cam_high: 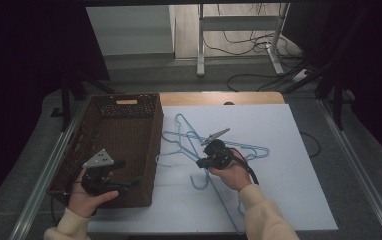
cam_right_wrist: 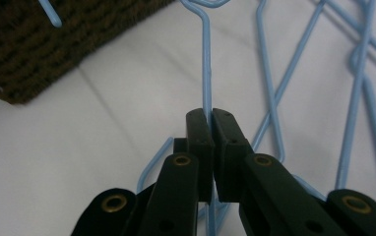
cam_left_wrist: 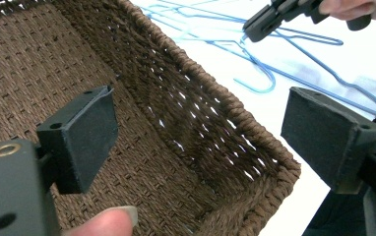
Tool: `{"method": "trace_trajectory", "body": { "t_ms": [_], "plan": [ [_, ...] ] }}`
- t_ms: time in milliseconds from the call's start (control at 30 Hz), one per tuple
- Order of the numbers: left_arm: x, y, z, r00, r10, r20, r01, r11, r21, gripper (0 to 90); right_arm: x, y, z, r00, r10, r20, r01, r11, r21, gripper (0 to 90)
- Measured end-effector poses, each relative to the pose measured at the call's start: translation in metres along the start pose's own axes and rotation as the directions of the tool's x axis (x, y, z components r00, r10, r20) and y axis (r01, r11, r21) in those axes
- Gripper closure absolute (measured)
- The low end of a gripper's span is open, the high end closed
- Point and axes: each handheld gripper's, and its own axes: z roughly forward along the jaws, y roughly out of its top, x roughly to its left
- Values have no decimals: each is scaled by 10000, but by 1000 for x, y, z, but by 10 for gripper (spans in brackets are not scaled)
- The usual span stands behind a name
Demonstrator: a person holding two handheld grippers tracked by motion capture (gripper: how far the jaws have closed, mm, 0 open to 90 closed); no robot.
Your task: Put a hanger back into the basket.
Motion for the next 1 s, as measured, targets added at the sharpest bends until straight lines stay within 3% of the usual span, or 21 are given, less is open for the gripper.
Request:
{"method": "trace_trajectory", "body": {
  "t_ms": [200,400,533,667,933,1000],
  "plan": [
    [0,0,0,10000,28,-50,-28,10000,-27,143,-8,-1,-17,9981,467,-402,-501,9949,-879,874],
    [0,0,-1,10000,-19,-77,18,10000,-72,144,-12,-1,-28,9950,775,-633,-853,9875,-1323,875],
    [-2,1,-1,9999,69,-92,-70,10000,-69,146,-11,-1,-36,9949,738,-684,-839,9837,-1590,875],
    [-5,3,-4,9997,196,-111,-198,9997,-153,147,-13,0,-50,9924,891,-850,-1056,9710,-2146,875],
    [-4,3,-7,9998,168,-67,-171,9993,-347,147,-15,2,-67,9904,985,-969,-1214,9554,-2691,876],
    [-4,4,-7,9999,150,-57,-152,9992,-360,148,-16,1,-74,9890,1050,-1041,-1321,9436,-3036,876]
  ]
}}
